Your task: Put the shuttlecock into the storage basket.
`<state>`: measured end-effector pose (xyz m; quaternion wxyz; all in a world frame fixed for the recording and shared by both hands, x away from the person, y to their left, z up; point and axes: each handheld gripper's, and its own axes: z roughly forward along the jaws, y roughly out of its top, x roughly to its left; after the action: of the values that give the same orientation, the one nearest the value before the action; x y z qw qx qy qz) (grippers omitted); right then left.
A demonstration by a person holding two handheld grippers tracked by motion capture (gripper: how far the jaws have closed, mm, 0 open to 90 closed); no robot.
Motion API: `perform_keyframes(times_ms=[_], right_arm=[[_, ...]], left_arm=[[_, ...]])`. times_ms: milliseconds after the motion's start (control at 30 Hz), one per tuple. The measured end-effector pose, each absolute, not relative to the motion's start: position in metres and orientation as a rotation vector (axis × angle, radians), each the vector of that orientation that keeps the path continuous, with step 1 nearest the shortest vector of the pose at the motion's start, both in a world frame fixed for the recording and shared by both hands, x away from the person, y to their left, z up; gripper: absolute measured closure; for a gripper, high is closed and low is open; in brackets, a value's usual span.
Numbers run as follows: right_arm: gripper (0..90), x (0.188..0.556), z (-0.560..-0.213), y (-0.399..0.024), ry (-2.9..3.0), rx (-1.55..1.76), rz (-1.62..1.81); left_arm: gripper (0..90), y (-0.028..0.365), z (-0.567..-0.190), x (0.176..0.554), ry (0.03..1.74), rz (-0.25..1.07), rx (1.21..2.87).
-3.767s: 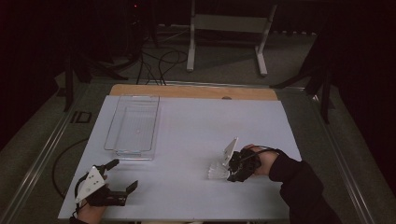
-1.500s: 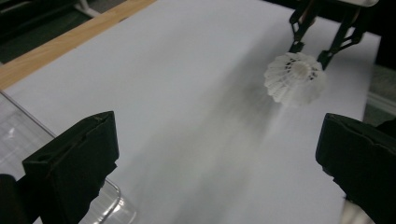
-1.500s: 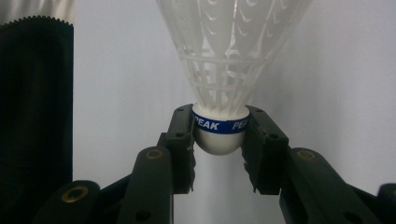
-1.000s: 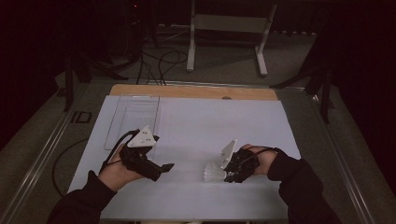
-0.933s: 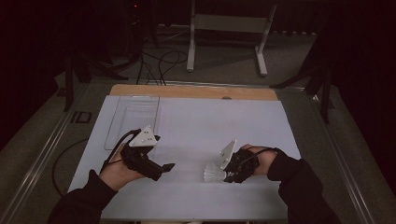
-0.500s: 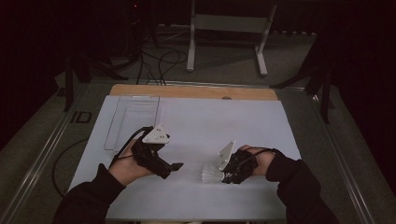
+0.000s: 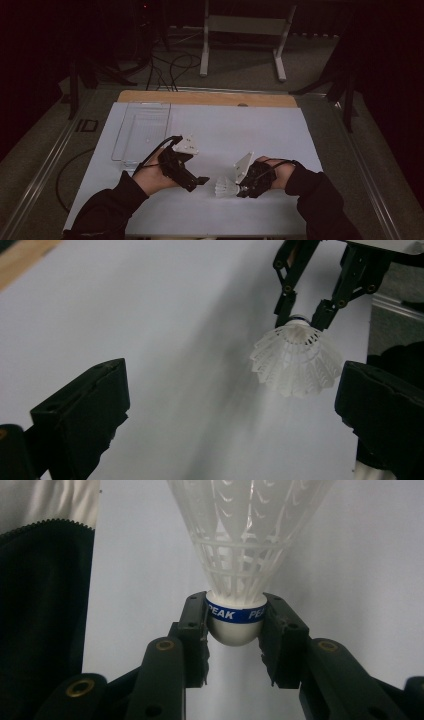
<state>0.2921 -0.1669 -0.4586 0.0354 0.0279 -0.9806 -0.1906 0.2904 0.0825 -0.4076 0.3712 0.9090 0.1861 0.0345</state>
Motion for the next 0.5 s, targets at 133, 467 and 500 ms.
perform_keyframes(times_ms=[133, 467, 500], right_arm=[[65.9, 0.292, -0.458, -0.166, -3.018, 0.104, -0.601], [65.9, 0.291, -0.456, -0.166, -3.025, 0.115, -0.609], [65.9, 0.291, -0.456, -0.166, -3.028, 0.117, -0.607]], left_arm=[[3.1, 0.074, -0.413, 0.293, 0.444, 0.046, 2.351], [17.8, 0.056, -0.428, 0.301, 0.377, -0.042, 2.409], [20.1, 0.055, -0.43, 0.302, 0.372, -0.055, 2.413]])
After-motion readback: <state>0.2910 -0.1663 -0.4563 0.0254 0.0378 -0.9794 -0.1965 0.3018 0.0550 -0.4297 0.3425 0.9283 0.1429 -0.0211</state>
